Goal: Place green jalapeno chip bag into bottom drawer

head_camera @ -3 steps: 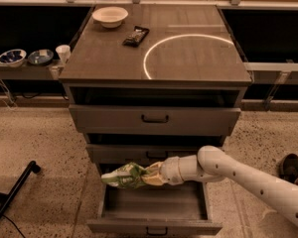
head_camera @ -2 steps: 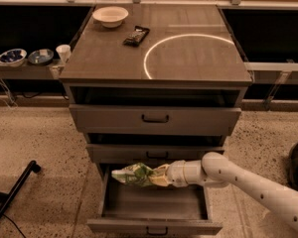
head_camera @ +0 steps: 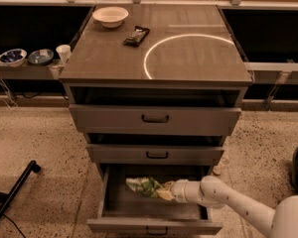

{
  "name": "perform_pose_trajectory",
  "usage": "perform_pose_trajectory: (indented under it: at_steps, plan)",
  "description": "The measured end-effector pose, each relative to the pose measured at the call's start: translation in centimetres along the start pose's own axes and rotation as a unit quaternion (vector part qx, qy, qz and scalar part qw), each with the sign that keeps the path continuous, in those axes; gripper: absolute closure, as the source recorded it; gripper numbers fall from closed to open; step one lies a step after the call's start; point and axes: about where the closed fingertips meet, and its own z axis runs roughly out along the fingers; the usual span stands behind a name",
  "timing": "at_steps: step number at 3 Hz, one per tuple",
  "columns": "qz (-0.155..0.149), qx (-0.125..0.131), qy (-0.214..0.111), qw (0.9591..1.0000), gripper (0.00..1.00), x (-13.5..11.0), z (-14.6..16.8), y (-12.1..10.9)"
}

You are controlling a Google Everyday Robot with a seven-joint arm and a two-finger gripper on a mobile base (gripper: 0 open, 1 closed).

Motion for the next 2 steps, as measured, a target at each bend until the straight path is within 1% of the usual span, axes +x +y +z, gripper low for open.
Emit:
perform_pose_trajectory:
  at_steps: [1, 2]
  plan:
    - [0.011, -0.001, 0.016, 0.9998, 0.73, 4.6, 2.2, -1.1]
    - [0.009, -0.001, 0.012, 0.9999, 0.5, 6.1, 3.5, -1.5]
